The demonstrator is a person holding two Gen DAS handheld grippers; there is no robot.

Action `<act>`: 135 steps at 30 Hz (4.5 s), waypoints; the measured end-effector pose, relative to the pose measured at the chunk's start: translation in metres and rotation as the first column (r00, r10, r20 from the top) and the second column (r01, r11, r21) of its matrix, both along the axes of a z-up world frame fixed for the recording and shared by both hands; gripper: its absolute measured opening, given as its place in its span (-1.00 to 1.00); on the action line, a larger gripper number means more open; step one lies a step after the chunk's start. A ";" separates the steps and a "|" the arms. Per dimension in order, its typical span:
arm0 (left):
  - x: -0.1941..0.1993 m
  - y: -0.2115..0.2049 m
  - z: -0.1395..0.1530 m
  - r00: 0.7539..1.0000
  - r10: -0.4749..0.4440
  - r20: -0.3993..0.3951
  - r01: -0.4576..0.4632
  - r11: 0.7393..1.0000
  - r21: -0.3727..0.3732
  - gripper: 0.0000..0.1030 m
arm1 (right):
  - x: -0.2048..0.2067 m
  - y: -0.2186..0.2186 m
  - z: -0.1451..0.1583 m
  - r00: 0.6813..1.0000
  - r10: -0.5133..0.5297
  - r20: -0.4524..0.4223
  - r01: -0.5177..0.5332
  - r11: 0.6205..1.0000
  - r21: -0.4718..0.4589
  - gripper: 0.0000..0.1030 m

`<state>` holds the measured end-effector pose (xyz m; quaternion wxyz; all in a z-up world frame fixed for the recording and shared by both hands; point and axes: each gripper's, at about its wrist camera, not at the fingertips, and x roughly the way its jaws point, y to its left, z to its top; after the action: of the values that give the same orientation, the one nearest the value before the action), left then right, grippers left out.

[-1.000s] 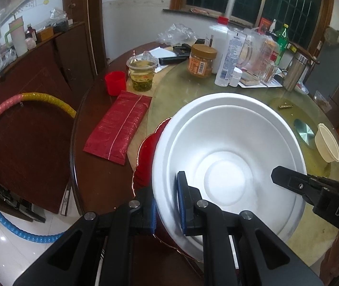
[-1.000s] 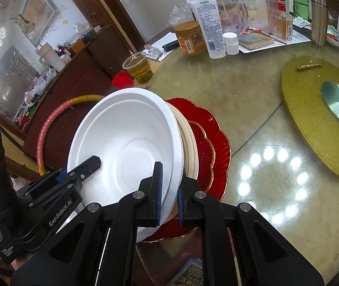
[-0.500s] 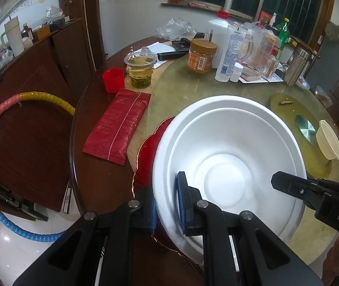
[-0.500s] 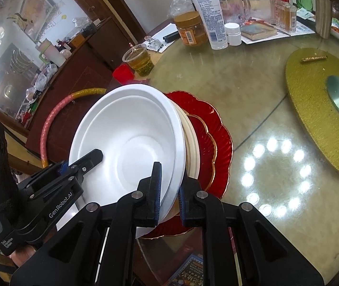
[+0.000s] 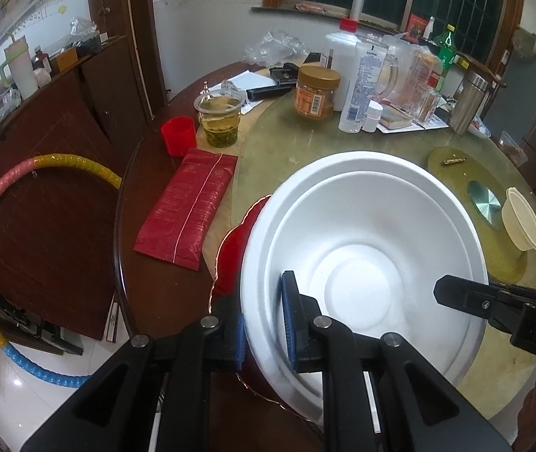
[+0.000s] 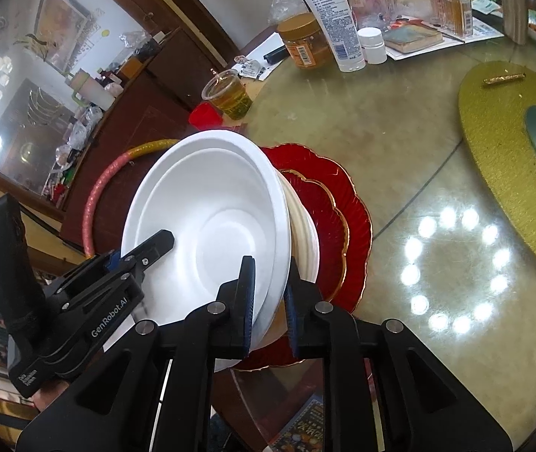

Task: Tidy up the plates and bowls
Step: 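Lower the white foam plate onto the red plate stack with both tools, then open both tools to release the white foam plate on the stack, then move both tools to the beige bowl on the gold lazy susan, then close both tools on the rim of the beige bowl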

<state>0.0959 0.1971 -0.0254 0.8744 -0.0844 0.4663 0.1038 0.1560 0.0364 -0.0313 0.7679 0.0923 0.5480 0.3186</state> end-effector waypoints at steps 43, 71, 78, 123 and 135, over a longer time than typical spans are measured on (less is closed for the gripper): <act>-0.031 -0.010 0.046 0.955 0.133 0.267 -0.176 0.974 0.145 0.56 | -0.001 -0.041 -0.002 0.998 -0.023 -0.063 0.037 0.971 0.235 0.42; 0.068 -0.216 -0.023 0.954 -0.254 0.159 0.281 0.944 -0.176 0.70 | -0.001 -0.338 -0.029 0.696 -0.717 -0.027 0.680 0.647 0.345 0.79; 0.101 -0.240 -0.031 0.966 -0.220 0.136 0.247 0.942 -0.227 0.70 | 0.017 -0.395 -0.035 0.586 -0.810 -0.031 0.759 0.534 0.373 0.79; 0.212 -0.359 -0.052 0.934 -0.357 -0.020 0.357 0.934 0.011 -0.23 | 0.120 -0.403 -0.065 0.687 -0.722 -0.086 0.725 0.689 0.002 -0.65; 0.159 -0.358 -0.041 0.909 -0.417 0.022 0.415 0.908 0.048 -0.70 | 0.056 -0.389 -0.052 0.686 -0.726 -0.039 0.726 0.682 0.089 -0.79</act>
<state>0.2545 -0.1605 -0.0667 0.8854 0.0337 0.4572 -0.0764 0.2124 -0.3530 -0.0834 0.8255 0.3392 0.4507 0.0147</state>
